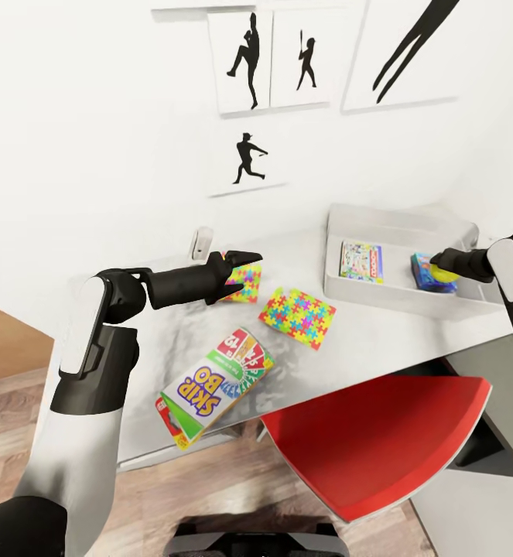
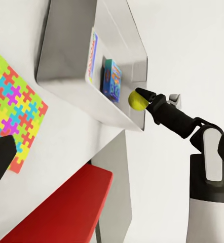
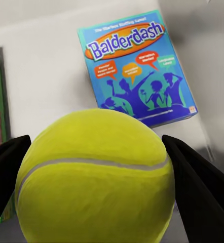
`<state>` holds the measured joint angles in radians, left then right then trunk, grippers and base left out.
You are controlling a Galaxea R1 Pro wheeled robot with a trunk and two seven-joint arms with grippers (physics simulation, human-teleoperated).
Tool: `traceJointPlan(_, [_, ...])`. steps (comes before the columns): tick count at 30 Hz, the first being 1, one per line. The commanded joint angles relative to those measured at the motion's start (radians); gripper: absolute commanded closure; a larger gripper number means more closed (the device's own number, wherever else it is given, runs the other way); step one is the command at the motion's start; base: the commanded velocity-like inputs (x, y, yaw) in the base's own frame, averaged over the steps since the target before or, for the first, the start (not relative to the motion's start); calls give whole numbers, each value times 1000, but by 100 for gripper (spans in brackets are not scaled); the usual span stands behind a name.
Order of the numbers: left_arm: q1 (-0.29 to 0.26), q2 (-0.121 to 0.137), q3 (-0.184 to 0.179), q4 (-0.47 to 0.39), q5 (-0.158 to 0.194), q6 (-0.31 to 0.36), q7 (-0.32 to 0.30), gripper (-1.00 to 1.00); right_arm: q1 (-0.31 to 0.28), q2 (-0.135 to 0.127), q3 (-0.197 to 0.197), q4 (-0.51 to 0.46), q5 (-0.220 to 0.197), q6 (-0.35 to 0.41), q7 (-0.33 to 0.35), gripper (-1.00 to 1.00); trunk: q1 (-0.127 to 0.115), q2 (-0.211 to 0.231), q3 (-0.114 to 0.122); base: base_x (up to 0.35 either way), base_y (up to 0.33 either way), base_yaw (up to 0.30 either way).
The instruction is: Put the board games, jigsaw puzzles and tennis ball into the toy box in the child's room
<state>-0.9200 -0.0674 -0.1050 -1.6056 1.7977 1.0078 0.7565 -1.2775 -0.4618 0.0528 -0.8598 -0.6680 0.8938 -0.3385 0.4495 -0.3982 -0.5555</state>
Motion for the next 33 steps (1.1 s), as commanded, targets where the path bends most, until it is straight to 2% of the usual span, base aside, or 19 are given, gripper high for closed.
traceJointPlan(1, [-1, -1, 1, 0, 9, 2, 10, -100, -1, -2, 4, -1, -11, 2, -10, 100, 0, -2, -3, 0, 0, 0])
traceJointPlan(17, [-2, -1, 1, 0, 11, 1, 11, -100, -4, -2, 3, -2, -1, 2, -11, 100, 0, -2, -29, 0, 0, 0])
traceJointPlan(27, [-2, -1, 1, 0, 11, 2, 11, -100, -23, -2, 4, 5, 0, 7, -13, 100, 0, -2, -34, 0, 0, 0])
traceJointPlan(31, [-2, -1, 1, 0, 11, 2, 11, -100, -26, -4, 4, 16, 12, 4, -14, 100, 0, -2, -35, 0, 0, 0])
traceJointPlan(33, [-3, -1, 1, 0, 11, 2, 11, -100, -27, -4, 4, 22, 33, 2, -14, 100, 0, -2, -35, 0, 0, 0])
